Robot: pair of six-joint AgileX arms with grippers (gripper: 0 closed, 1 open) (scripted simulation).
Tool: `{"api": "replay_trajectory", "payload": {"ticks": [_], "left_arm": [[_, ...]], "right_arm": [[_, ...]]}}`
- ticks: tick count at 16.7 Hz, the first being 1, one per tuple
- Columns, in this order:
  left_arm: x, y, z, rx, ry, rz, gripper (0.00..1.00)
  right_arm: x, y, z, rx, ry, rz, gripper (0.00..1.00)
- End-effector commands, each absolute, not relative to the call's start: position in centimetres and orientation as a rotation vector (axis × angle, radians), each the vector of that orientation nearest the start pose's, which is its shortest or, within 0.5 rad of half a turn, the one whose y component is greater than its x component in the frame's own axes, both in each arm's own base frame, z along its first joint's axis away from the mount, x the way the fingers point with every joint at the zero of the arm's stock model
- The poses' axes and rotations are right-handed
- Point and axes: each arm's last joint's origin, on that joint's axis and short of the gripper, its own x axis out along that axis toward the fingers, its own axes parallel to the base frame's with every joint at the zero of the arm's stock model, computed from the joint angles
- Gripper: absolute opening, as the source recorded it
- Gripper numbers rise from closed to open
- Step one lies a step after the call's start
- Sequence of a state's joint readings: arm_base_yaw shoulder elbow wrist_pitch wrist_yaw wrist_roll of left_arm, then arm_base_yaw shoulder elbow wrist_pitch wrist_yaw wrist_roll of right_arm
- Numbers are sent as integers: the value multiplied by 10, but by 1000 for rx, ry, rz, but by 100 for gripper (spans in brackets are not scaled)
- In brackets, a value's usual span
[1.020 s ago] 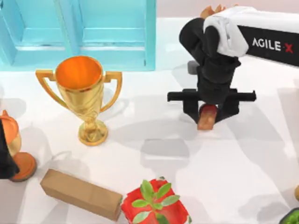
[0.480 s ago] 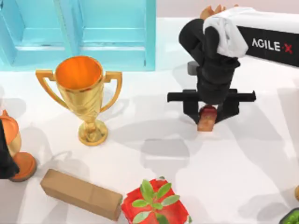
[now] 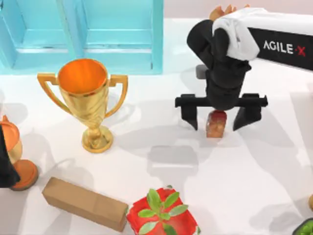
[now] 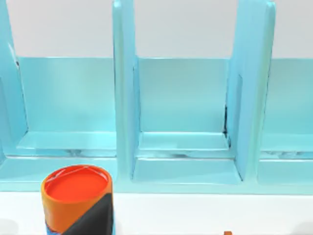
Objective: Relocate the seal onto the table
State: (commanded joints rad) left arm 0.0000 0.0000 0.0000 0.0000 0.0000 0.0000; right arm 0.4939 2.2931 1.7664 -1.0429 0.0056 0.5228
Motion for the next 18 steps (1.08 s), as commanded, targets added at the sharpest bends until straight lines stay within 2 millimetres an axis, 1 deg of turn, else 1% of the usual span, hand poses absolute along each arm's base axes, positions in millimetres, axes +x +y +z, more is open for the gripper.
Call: {"api": "replay_trajectory", "payload": {"ticks": [8,10,11,13,16,18], "left_arm": [[106,-1,160,0,0,0,100],[106,-1,160,0,0,0,100],[106,-1,160,0,0,0,100],[106,-1,160,0,0,0,100],[106,-1,160,0,0,0,100],[106,-1,160,0,0,0,100]], "right_arm": [[388,213,128,15,1569,-17,100],[390,215,134,14,1574,-19,100],[392,216,141,13,1576,-19,100],[397,219,161,12,1581,-20,100],[400,221,204,13,1581,-19,100],[397,219,235,13,1581,-19,100]]}}
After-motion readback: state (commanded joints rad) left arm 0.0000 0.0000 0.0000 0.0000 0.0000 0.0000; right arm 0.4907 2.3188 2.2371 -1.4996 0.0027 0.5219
